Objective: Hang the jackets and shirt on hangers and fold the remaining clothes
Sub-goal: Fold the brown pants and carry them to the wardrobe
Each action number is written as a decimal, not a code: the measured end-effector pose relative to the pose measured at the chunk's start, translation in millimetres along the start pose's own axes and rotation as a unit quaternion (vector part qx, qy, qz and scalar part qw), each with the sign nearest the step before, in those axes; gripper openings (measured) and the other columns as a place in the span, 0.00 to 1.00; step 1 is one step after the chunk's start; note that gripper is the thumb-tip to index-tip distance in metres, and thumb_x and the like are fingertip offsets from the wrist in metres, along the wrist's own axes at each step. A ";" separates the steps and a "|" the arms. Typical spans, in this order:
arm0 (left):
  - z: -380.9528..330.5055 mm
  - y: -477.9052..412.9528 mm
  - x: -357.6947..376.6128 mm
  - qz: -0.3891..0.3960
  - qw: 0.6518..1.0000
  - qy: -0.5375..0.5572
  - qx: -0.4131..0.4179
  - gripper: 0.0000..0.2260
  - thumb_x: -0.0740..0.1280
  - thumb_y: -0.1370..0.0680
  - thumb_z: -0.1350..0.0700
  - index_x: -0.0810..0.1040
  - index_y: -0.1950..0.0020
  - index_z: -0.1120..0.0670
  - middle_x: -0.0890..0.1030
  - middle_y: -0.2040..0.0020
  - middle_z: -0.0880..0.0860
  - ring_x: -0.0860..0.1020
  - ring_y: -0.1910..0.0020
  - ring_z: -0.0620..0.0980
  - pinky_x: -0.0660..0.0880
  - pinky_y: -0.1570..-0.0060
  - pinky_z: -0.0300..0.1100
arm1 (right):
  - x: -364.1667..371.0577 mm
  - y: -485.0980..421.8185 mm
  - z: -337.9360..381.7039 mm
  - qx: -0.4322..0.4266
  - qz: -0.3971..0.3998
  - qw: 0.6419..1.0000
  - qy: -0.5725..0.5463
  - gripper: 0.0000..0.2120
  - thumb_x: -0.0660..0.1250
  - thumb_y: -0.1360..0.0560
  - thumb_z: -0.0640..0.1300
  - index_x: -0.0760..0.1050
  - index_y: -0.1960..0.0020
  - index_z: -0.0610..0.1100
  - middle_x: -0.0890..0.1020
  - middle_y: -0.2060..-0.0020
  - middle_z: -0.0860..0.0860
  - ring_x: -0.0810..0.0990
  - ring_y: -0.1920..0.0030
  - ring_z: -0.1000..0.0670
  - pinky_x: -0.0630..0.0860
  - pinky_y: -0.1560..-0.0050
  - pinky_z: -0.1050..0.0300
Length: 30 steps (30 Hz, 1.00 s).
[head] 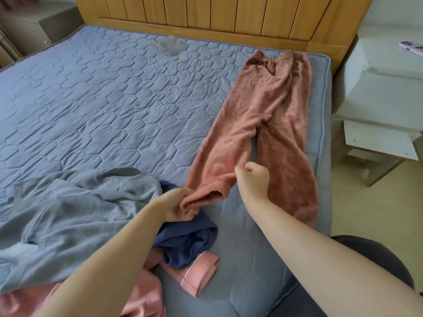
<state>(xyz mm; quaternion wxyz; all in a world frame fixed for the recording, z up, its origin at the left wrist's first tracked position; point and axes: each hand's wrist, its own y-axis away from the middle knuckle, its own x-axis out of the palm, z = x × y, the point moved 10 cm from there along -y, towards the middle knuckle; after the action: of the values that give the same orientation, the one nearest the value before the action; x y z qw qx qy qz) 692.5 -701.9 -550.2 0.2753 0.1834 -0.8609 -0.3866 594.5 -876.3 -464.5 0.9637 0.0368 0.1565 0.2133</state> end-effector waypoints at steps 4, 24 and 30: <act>4.1 -4.7 -24.6 -0.134 0.859 -0.482 -0.105 0.10 0.59 0.22 0.55 0.74 0.59 0.58 0.75 0.70 0.55 0.73 0.75 0.48 0.71 0.74 0.35 | 20.2 31.1 -93.9 0.239 0.236 0.906 0.259 0.05 0.62 0.26 0.37 0.73 0.61 0.39 0.76 0.71 0.45 0.75 0.71 0.46 0.72 0.68 0.57; -76.0 -19.5 84.9 -0.204 0.697 -0.622 0.292 0.06 0.63 0.29 0.60 0.72 0.57 0.49 0.78 0.57 0.47 0.77 0.56 0.53 0.69 0.60 0.42 | -49.1 9.7 -62.5 -0.141 0.208 0.813 0.525 0.11 0.61 0.27 0.39 0.68 0.45 0.47 0.80 0.46 0.46 0.78 0.47 0.41 0.74 0.57 0.53; -58.9 -18.3 93.9 0.007 0.559 -0.826 0.074 0.09 0.67 0.27 0.52 0.77 0.49 0.53 0.78 0.54 0.51 0.74 0.58 0.51 0.73 0.62 0.45 | -8.2 31.8 -41.2 -0.140 0.375 0.738 0.543 0.14 0.64 0.27 0.52 0.74 0.45 0.46 0.80 0.46 0.48 0.78 0.46 0.43 0.72 0.56 0.54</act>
<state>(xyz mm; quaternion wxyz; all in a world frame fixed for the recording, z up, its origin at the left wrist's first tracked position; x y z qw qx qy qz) 657.2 -796.4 -500.6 -0.5679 -0.2023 -0.7384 -0.3023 561.7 -850.8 -496.9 0.5512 -0.1652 0.5951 0.5610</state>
